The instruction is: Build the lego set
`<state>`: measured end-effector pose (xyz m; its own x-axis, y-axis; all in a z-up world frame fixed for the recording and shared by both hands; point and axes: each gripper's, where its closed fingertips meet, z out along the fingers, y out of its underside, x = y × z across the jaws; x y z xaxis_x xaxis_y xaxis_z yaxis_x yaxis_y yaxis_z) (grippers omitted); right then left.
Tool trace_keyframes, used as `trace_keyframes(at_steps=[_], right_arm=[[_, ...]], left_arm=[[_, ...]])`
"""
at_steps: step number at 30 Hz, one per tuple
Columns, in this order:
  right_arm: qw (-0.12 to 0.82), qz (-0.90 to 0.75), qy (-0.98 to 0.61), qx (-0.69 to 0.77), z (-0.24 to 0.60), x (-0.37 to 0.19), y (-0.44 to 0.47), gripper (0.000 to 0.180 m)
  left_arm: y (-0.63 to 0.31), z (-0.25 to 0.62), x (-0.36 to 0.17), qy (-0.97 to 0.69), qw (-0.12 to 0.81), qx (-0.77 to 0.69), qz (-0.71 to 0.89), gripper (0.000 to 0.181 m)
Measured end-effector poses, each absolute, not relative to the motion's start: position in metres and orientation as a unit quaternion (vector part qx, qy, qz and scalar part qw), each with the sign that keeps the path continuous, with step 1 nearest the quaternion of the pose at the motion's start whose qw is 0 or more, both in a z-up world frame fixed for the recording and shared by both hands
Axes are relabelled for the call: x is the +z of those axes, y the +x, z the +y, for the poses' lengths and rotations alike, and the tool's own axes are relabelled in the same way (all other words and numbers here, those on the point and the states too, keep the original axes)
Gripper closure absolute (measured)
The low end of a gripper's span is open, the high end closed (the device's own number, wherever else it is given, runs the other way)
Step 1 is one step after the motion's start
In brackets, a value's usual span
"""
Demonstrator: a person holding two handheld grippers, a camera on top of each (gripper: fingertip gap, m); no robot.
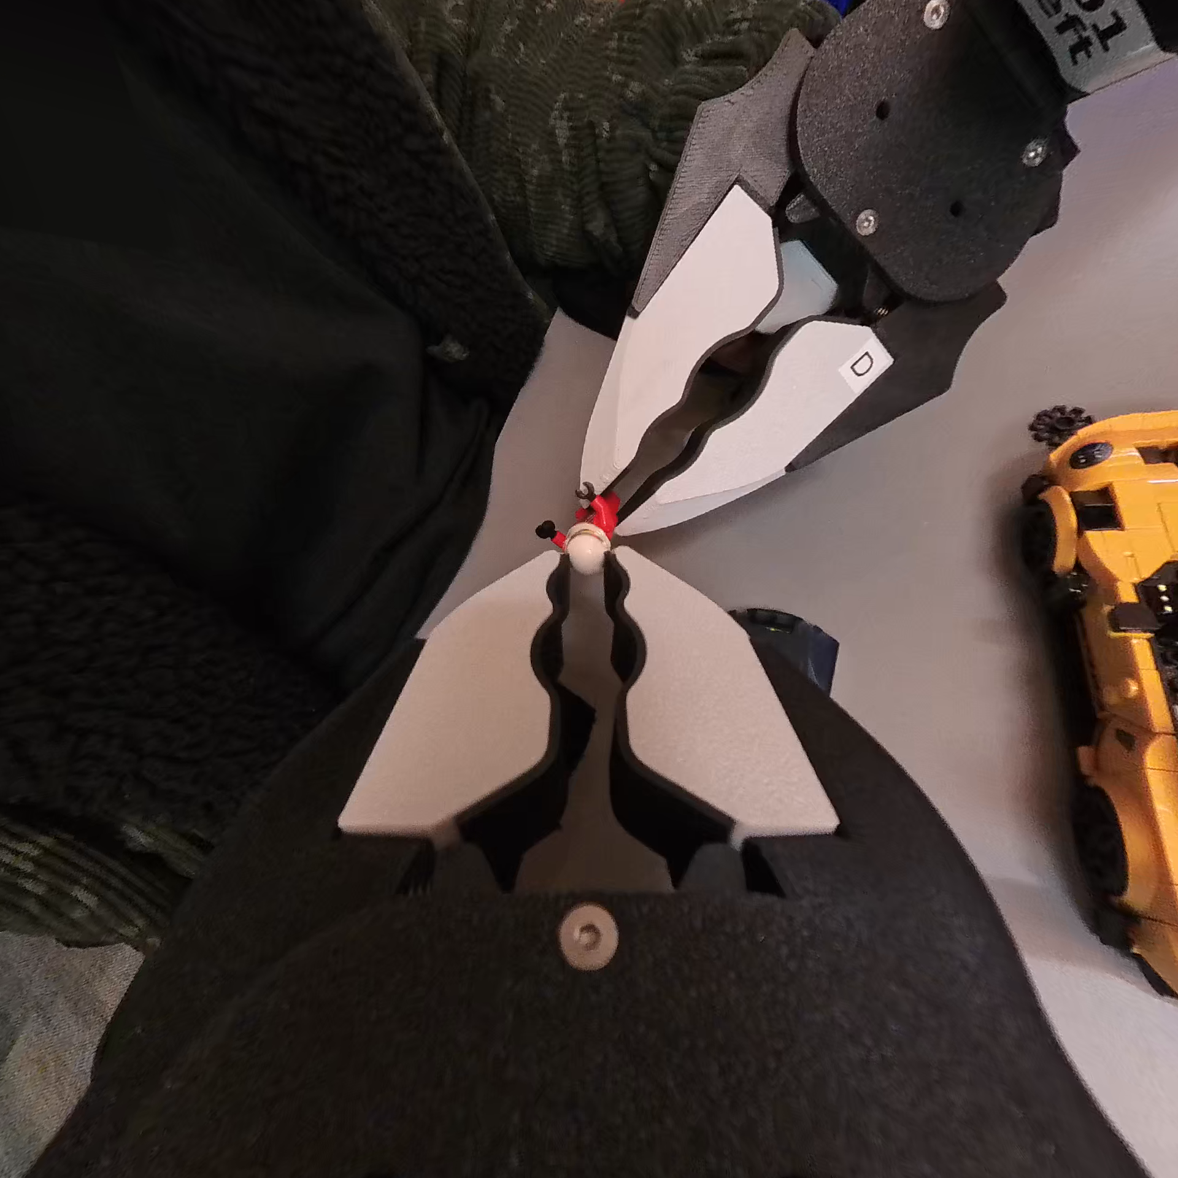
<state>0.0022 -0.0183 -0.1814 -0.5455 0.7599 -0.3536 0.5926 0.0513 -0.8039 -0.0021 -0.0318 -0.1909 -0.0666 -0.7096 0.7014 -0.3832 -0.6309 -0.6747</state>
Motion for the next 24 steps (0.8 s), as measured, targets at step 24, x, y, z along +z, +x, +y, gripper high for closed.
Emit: trace_keyframes(at_steps=[24], right_arm=[[0.185, -0.809, -0.346, 0.438, -0.028, -0.153, -0.011, 0.165]], left_arm=[[-0.011, -0.037, -0.155, -0.592, 0.128, -0.7, 0.379, 0.173]])
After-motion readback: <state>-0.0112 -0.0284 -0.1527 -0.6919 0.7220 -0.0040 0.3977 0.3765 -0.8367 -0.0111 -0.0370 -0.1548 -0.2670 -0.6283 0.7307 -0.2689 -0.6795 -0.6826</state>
